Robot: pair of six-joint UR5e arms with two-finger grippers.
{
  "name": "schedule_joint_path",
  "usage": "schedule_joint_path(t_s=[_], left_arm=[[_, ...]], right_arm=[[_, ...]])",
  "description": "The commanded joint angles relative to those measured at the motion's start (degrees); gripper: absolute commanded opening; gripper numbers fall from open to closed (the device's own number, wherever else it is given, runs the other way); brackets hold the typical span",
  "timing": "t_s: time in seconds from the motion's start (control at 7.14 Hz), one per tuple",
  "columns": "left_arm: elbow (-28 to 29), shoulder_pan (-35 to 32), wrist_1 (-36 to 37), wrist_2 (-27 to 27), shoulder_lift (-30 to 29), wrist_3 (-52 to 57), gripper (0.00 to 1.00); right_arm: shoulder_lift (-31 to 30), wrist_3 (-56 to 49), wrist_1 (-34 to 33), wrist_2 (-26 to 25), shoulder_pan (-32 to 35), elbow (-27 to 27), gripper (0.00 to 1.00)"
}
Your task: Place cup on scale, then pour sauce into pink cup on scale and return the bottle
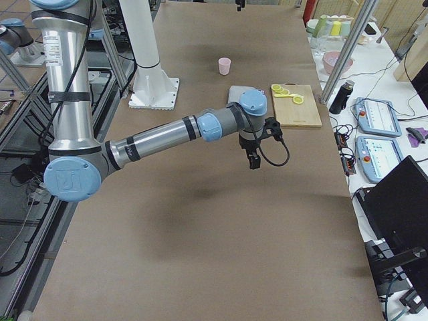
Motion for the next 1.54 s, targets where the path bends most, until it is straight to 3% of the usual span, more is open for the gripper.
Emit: schedule_joint_path(t_s=[0.0,0.14,0.28,0.42,0.56,0.84,0.98,1.4], left_arm=[[-0.11,5.38,-0.17,-0.40,-5.55,-10.51,0.98],[0.69,5.74,-0.78,-0.75,-6.98,-12.38,0.98],[3.05,7.13,-6.61,-0.58,-7.34,-13.45,0.97],[6.03,11.76,-10.15,2.64,-9.69,-18.33,0.98],[6.41,17.55,-9.67,11.29,-11.37,-19.16,0.98],[6.76,23.72,-5.22,14.08,-12.78,-19.78,0.97],[7.46,26.54,-0.92,18.80,-15.49,-19.09,0.97],[11.48,26.31,-1.22,19.99,-15.87,-13.06,0.92]], right_arm=[[3.22,0.50,-0.30,0.49,-3.01,-0.01,1.00],[4.19,1.63,-0.13,0.58,-4.59,-0.19,1.00],[5.68,3.04,-0.12,0.49,-6.43,-0.36,1.00],[7.96,3.92,-0.73,0.49,-8.88,-1.32,1.00],[9.90,4.54,-0.65,0.49,-10.21,-3.25,1.00],[10.96,4.54,0.05,-0.21,-13.73,-5.10,1.00],[13.32,4.54,0.05,-0.12,-14.35,-6.50,1.00],[18.16,4.63,0.14,-0.39,-16.37,-10.20,1.00]])
